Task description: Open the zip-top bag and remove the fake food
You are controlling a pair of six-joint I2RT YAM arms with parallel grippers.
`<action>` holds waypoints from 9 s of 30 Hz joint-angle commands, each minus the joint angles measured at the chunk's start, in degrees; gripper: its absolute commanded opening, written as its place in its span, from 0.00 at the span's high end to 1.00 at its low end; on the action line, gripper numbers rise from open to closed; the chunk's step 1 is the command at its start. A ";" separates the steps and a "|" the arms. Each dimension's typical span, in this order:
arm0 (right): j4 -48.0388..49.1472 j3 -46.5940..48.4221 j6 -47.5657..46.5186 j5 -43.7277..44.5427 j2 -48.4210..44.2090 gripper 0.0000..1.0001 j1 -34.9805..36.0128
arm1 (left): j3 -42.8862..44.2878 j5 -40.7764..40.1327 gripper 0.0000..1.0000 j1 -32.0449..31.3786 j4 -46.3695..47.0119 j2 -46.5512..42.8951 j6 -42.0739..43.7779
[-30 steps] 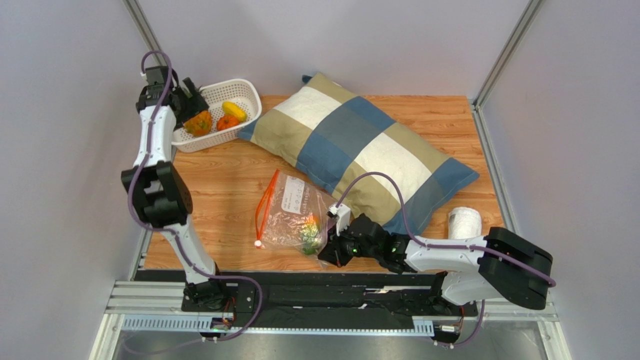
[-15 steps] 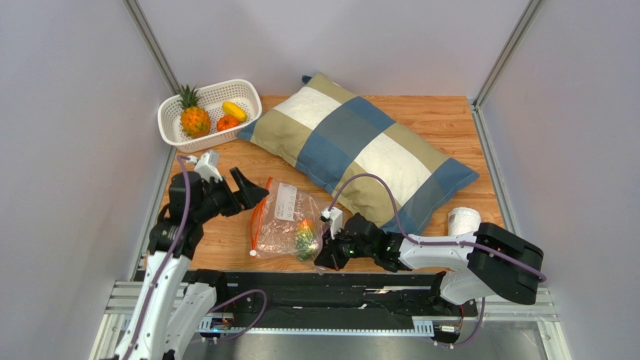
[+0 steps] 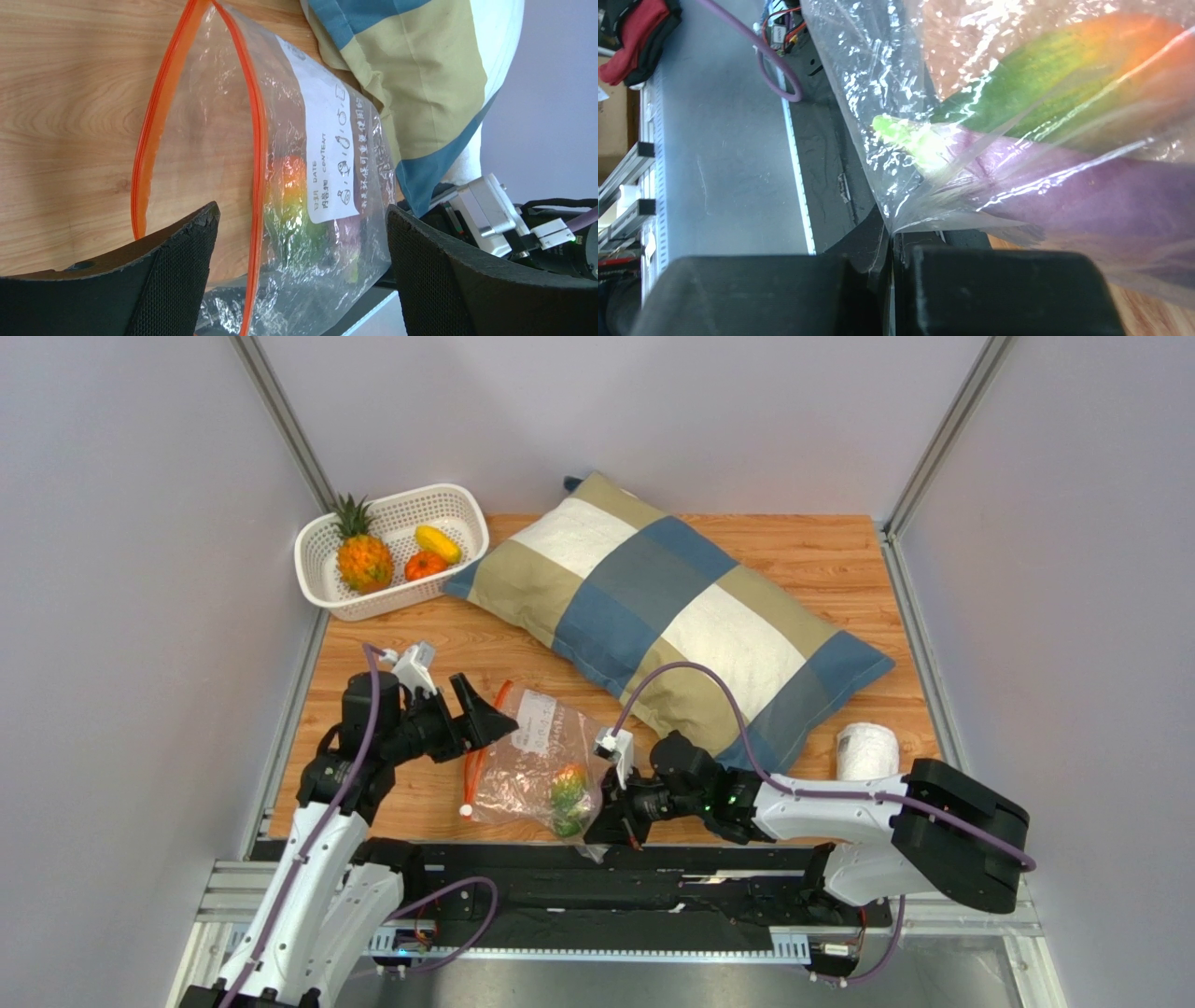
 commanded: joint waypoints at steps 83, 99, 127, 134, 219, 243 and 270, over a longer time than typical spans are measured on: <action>-61.20 63.13 19.10 21.30 8.94 1.00 -3.63 | 7.41 -21.06 0.96 -37.04 13.63 4.14 6.09; -55.13 60.49 31.66 21.21 11.22 1.00 -4.77 | 12.42 -38.38 1.00 -42.93 5.90 8.53 -4.27; -45.81 55.65 39.23 19.54 6.39 1.00 -9.17 | -5.16 -42.97 0.82 -50.05 15.48 -2.18 3.98; -44.14 58.20 39.58 16.48 9.72 1.00 -9.52 | -3.68 -34.88 0.85 -50.05 14.69 -0.70 3.89; -16.72 22.87 14.36 10.49 17.55 1.00 -10.05 | -10.09 -38.12 0.23 -39.24 29.19 27.50 -21.07; -30.96 20.85 10.76 13.13 2.61 0.26 -11.28 | -5.26 -28.45 1.00 -38.18 15.85 6.00 -0.59; 22.35 -3.05 12.51 -0.32 3.21 0.18 -6.44 | 1.42 -8.76 1.00 -36.78 18.57 3.62 -2.70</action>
